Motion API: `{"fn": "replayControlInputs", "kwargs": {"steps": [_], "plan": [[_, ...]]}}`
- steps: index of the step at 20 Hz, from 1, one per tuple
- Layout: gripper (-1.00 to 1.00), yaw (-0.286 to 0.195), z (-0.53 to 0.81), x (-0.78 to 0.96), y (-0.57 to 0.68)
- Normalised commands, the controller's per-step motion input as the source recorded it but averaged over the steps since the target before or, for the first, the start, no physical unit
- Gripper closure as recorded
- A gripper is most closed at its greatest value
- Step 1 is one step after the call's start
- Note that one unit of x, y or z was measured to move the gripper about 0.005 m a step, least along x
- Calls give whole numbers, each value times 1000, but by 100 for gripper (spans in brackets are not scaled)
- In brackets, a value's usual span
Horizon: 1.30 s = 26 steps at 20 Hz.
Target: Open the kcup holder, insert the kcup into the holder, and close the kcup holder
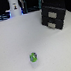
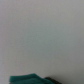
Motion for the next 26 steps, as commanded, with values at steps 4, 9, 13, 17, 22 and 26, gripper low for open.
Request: {"fn": "replayControlInputs", "kwargs": {"steps": [4,9,13,17,22,26], "plan": [[-100,-136,96,-254,402],[-100,-165,56,-296,506],[-100,-181,8,-279,621],[-100,-177,11,-279,646],[-100,-167,-10,-278,677],[-100,-158,-69,-230,692]]}}
